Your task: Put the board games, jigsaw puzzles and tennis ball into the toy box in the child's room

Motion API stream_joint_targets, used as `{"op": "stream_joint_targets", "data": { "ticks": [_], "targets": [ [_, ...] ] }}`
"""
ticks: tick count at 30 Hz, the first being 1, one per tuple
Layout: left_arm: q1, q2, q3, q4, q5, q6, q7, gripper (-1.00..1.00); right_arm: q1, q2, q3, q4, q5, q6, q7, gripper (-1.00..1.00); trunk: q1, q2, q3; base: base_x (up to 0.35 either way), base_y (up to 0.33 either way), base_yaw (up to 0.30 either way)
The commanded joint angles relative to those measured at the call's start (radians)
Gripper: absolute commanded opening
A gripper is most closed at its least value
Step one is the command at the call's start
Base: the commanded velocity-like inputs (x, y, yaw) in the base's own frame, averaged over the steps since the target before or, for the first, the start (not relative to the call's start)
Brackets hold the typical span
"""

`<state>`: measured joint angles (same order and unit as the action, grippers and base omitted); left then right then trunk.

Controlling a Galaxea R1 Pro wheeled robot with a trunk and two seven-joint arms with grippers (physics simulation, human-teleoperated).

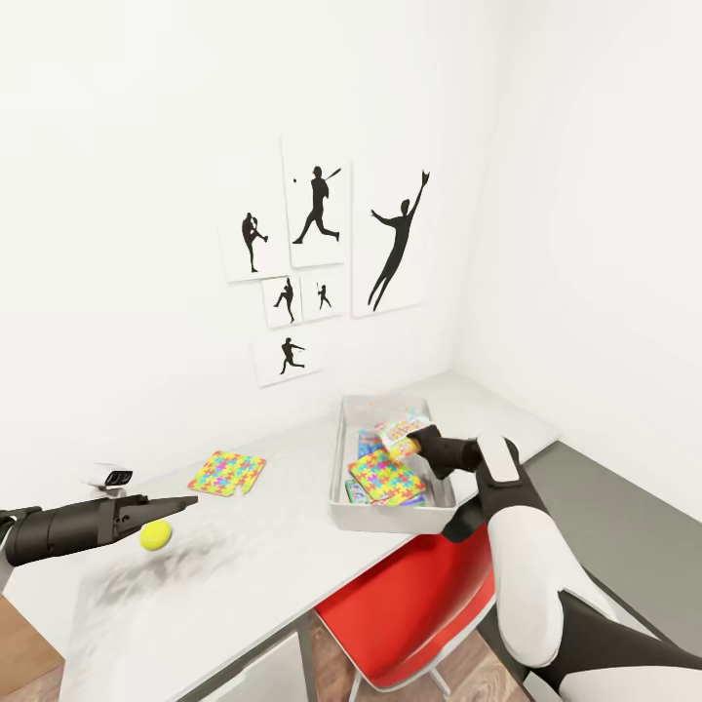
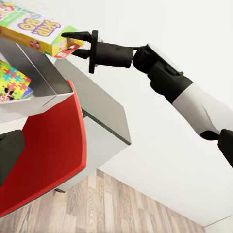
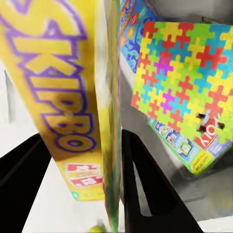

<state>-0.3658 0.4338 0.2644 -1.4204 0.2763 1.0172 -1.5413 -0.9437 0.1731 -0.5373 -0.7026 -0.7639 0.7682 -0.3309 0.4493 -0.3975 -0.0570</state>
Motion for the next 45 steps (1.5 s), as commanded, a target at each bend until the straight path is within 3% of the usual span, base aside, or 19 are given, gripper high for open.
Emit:
{"op": "stream_joint_targets", "data": {
  "ticks": [1,6,8,30,38,45],
  "targets": [
    [-0.001,0.000,0.000,0.000,0.000,0.011,-0.004,1.00,-0.002,0.001,-0.003,-0.003,-0.045,-0.015,-0.074,-1.00,0.001,-0.002,-0.002,0.000,0.000,0.000],
    [-0.001,0.000,-0.001,0.000,0.000,0.011,-0.003,1.00,-0.002,0.001,0.009,-0.002,-0.152,-0.102,-0.144,-1.00,0.001,-0.002,-0.002,0.000,0.000,0.000],
    [-0.001,-0.001,-0.001,0.000,0.000,0.011,-0.003,1.00,-0.002,0.001,0.015,-0.002,-0.165,-0.111,-0.149,-1.00,0.001,-0.002,-0.002,0.000,0.000,0.000],
    [-0.001,-0.001,0.001,0.000,0.000,0.011,-0.003,1.00,-0.004,0.001,0.020,-0.001,-0.176,-0.118,-0.149,-1.00,0.001,-0.002,-0.002,0.000,0.098,0.000],
    [-0.001,0.000,0.001,0.000,0.000,0.011,-0.004,1.00,-0.017,0.001,0.024,0.054,-0.216,-0.121,-0.148,-1.00,0.001,-0.002,-0.002,0.000,0.100,0.000],
    [-0.001,0.000,0.001,0.000,0.000,0.009,-0.005,1.00,-0.017,0.001,0.025,0.079,-0.235,-0.169,-0.151,-1.00,0.001,-0.002,-0.002,0.000,0.031,0.000]
  ]
}}
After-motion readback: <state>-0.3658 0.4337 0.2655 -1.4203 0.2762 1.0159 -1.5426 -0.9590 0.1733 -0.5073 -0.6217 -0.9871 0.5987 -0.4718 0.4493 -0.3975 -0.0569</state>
